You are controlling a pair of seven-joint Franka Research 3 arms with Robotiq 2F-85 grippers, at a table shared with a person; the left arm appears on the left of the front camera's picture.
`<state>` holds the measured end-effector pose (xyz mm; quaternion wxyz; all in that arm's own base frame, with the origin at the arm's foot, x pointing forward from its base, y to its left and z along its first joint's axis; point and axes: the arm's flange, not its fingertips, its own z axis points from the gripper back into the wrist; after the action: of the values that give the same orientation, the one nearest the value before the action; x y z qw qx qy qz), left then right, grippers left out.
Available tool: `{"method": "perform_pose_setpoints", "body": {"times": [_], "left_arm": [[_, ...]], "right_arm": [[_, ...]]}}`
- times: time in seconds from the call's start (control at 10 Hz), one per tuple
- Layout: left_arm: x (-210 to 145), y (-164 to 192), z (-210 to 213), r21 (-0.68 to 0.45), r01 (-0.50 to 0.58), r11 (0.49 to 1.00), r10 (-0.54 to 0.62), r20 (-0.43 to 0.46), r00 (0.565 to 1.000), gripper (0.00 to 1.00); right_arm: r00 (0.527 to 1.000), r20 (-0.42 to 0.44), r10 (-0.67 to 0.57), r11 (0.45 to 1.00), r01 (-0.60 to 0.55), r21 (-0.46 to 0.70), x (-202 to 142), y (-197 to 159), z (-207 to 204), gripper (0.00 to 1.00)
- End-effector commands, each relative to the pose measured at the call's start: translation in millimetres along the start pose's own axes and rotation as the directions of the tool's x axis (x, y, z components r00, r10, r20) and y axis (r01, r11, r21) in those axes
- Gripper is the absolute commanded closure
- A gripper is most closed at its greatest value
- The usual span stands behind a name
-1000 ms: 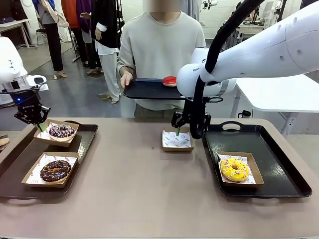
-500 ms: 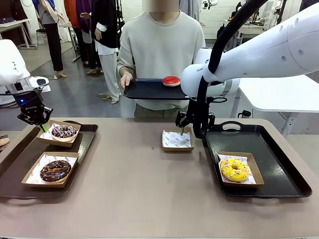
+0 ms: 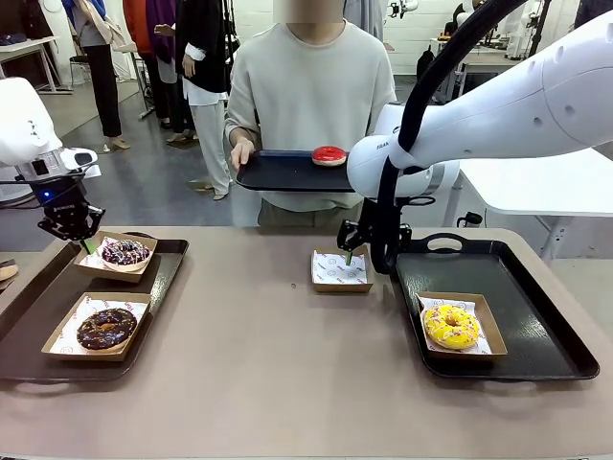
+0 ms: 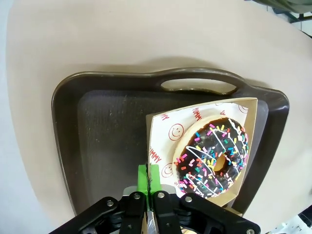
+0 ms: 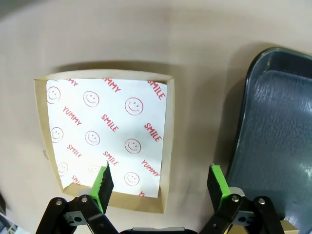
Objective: Individually package the donuts and arrange them on the tray.
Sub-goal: Place the picked Paper togo box on the Handle tray while simultaneously picking up another Paper togo box from the table with the other hand.
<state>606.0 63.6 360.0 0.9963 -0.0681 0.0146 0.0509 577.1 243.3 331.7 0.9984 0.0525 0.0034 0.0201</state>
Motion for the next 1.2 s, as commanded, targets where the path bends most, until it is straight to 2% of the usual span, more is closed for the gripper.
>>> {"method": "perform_pose_setpoints", "body": {"times": [0.0, 0.3, 0.4, 0.5, 0.6, 0.7, 0.9, 1.0, 1.1], "left_arm": [[9, 0, -4, 0.001, 0.002, 1.0, -0.002, 0.017, 1.0, 0.99], [9, -1, -7, 0.023, 0.041, 0.999, -0.042, 0.02, 0.999, 0.99], [8, 0, -6, 0.031, 0.047, 0.998, -0.048, 0.023, 0.999, 0.67], [5, 0, -3, 0.04, 0.054, 0.998, -0.055, 0.027, 0.998, 0.4], [4, 0, -2, 0.047, 0.054, 0.997, -0.055, 0.024, 0.998, 0.08], [4, 1, -2, 0.063, 0.054, 0.997, -0.056, 0.022, 0.998, 0.0], [2, 1, -1, 0.079, 0.06, 0.995, -0.062, 0.016, 0.998, 0.0], [1, 1, 0, 0.086, 0.065, 0.994, -0.066, 0.017, 0.998, 0.09], [0, 1, 0, 0.089, 0.068, 0.994, -0.069, 0.015, 0.997, 0.0]], "right_arm": [[1.0, 0.013, 0.015, 0.999, -0.016, 0.047, 1, -3, -6, 0.0], [1.0, 0.008, 0.021, 0.999, -0.021, 0.043, 1, -2, -8, 0.0], [1.0, 0.008, 0.029, 0.999, -0.029, 0.044, 1, -2, -7, 0.25], [0.999, 0.008, 0.034, 0.998, -0.035, 0.043, 1, 0, -7, 0.59], [0.999, 0.007, 0.032, 0.999, -0.032, 0.043, 1, 0, -7, 0.84], [0.999, 0.008, 0.031, 0.999, -0.031, 0.041, 1, 0, -7, 1.0], [1.0, 0.011, 0.025, 0.999, -0.025, 0.041, 1, -1, -6, 1.0], [1.0, 0.013, 0.025, 0.999, -0.025, 0.042, 2, -1, -6, 0.98], [1.0, 0.014, 0.024, 0.999, -0.024, 0.042, 1, -1, -6, 1.0]]}}
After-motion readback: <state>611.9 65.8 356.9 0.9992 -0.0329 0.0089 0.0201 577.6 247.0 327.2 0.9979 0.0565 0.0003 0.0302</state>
